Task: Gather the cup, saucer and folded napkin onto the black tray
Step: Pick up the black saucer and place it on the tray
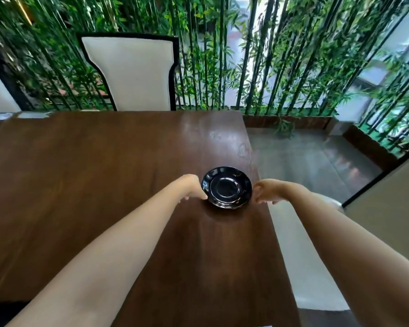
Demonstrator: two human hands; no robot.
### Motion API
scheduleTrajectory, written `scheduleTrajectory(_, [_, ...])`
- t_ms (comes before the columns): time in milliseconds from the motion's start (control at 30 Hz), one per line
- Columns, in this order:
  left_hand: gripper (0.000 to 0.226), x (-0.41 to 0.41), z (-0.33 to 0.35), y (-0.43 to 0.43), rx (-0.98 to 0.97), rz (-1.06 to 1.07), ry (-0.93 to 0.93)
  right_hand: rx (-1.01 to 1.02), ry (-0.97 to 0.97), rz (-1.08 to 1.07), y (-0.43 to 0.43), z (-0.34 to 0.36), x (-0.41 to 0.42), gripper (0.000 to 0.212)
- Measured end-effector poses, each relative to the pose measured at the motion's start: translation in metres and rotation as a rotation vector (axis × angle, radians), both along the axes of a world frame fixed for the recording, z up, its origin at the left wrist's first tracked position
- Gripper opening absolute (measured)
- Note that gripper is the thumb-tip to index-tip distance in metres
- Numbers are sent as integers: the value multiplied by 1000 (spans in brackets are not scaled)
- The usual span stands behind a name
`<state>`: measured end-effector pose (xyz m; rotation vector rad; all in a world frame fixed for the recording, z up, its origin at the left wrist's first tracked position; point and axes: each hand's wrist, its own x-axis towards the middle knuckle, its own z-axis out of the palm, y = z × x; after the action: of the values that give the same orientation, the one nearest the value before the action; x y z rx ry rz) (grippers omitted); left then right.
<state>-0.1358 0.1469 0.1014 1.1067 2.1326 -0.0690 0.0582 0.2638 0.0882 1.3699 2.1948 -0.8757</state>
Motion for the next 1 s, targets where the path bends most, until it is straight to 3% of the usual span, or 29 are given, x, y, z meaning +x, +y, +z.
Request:
scheduleTrajectory(167, [59, -6, -20, 28, 67, 34, 36, 5, 32, -1, 29, -16, -6, 41])
scheduleTrajectory(433, [64, -8, -56, 57, 290, 106, 82, 26, 229, -28, 51, -44, -17, 66])
scheduleTrajectory(833, [62, -1, -98, 47, 468, 200, -74, 94, 573, -152, 38, -92, -18, 81])
scheduleTrajectory(1000, [71, -3, -105, 41, 534, 251, -169, 16, 709, -251, 33, -98, -10, 78])
